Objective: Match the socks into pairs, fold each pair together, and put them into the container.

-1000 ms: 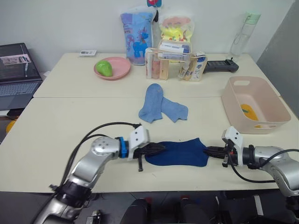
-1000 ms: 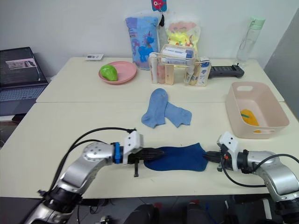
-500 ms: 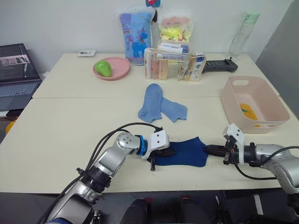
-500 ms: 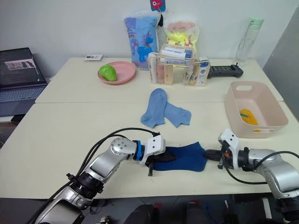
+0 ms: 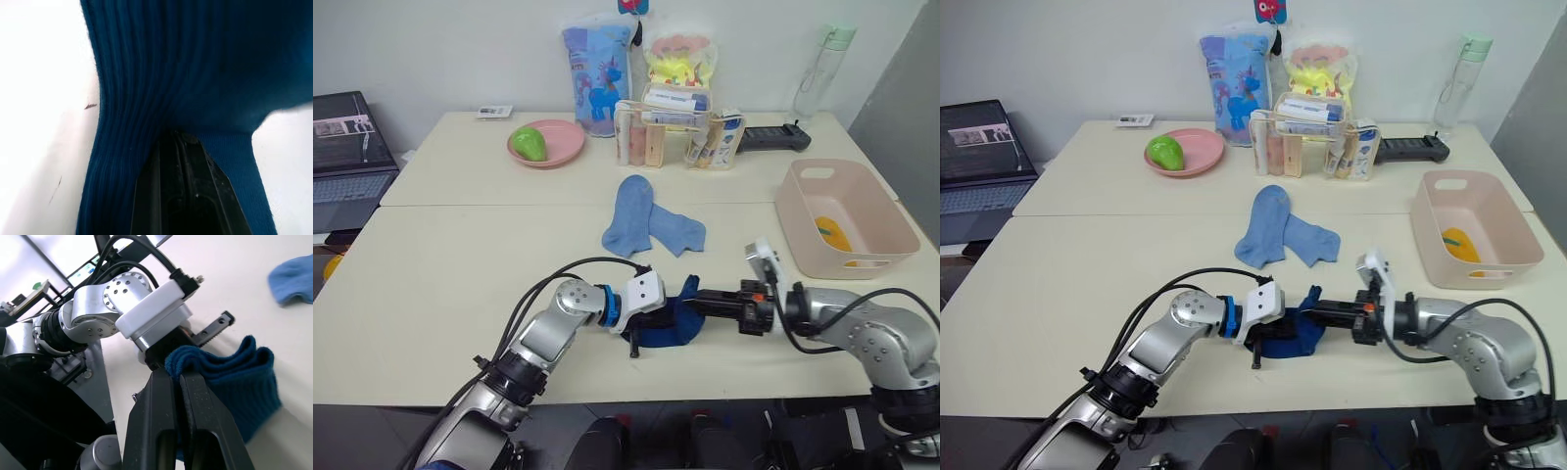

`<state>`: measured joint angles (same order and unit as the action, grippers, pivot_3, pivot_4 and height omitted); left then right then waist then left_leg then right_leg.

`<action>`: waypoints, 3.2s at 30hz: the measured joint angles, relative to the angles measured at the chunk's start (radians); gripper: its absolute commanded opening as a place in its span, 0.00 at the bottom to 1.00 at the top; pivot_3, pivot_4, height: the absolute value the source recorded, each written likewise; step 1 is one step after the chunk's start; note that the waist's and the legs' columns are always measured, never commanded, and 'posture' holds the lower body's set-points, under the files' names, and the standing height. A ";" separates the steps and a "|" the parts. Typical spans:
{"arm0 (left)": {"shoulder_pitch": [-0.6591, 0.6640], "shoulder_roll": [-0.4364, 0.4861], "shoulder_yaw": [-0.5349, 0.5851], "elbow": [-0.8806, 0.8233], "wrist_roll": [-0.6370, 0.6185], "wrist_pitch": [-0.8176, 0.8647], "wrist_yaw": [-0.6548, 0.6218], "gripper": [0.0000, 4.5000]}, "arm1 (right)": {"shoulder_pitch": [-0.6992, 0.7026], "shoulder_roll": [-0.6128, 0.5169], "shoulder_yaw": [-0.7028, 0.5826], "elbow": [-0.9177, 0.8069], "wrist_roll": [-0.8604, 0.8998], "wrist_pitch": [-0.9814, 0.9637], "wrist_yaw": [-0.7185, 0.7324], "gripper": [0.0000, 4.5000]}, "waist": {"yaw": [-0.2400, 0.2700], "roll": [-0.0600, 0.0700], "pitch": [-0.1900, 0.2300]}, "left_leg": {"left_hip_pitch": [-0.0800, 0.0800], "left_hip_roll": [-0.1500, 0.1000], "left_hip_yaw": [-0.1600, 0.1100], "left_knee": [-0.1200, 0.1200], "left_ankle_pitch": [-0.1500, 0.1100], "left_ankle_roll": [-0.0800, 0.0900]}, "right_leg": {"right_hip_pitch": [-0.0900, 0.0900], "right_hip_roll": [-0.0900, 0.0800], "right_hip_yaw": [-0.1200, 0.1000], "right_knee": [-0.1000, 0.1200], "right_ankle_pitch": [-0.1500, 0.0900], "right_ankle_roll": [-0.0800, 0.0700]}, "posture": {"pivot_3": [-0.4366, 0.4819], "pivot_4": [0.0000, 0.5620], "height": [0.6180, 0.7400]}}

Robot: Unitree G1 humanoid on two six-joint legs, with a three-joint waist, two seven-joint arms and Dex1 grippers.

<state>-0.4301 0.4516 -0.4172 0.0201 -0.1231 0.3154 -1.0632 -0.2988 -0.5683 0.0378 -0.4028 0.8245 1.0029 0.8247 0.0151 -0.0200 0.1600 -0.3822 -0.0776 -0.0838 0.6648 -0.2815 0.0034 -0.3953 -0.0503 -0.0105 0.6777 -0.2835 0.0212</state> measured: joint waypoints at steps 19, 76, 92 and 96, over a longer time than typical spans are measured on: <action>0.038 0.264 0.341 -0.248 -0.238 0.199 -0.055 0.00 | -0.107 0.064 0.238 0.166 -0.179 -0.133 0.113 0.47 | -0.015 0.000 0.001 | -0.001 0.000 0.000 0.000 0.000 0.000 | -0.002 0.000 0.000 0.000 0.000 0.000 | 0.48 0.27 1.00; 0.091 0.178 0.291 -0.266 -0.325 0.192 0.036 0.42 | -0.108 0.172 0.039 0.191 -0.144 0.111 -0.146 0.00 | -0.010 0.002 0.000 | -0.010 -0.001 -0.001 0.003 0.000 0.000 | -0.009 0.000 -0.001 0.002 0.001 0.001 | 0.48 0.27 1.00; -0.448 -0.208 0.279 -0.114 -0.419 0.295 0.219 1.00 | -0.270 -0.567 -0.162 0.253 -0.541 -0.346 -0.120 0.00 | -0.022 0.001 0.000 | -0.009 0.000 0.006 0.001 0.003 -0.004 | -0.010 0.001 0.003 0.002 0.001 0.001 | 0.48 0.27 1.00; -0.449 -0.261 0.253 -0.073 -0.397 0.264 0.223 1.00 | -0.272 -0.630 -0.038 0.404 -0.743 -0.619 -0.095 0.00 | -0.021 0.001 0.000 | -0.009 0.000 0.006 0.002 0.003 -0.004 | -0.010 0.001 0.004 0.002 0.001 0.001 | 0.48 0.27 1.00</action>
<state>-0.8792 0.1903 -0.1639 -0.0531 -0.5204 0.5790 -0.8405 -0.5707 -1.1980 0.0003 0.0015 0.0814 0.3839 0.7297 -0.0055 -0.0194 0.1603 -0.3915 -0.0775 -0.0775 0.6664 -0.2786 -0.0008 -0.4051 -0.0497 -0.0068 0.6799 -0.2828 0.0224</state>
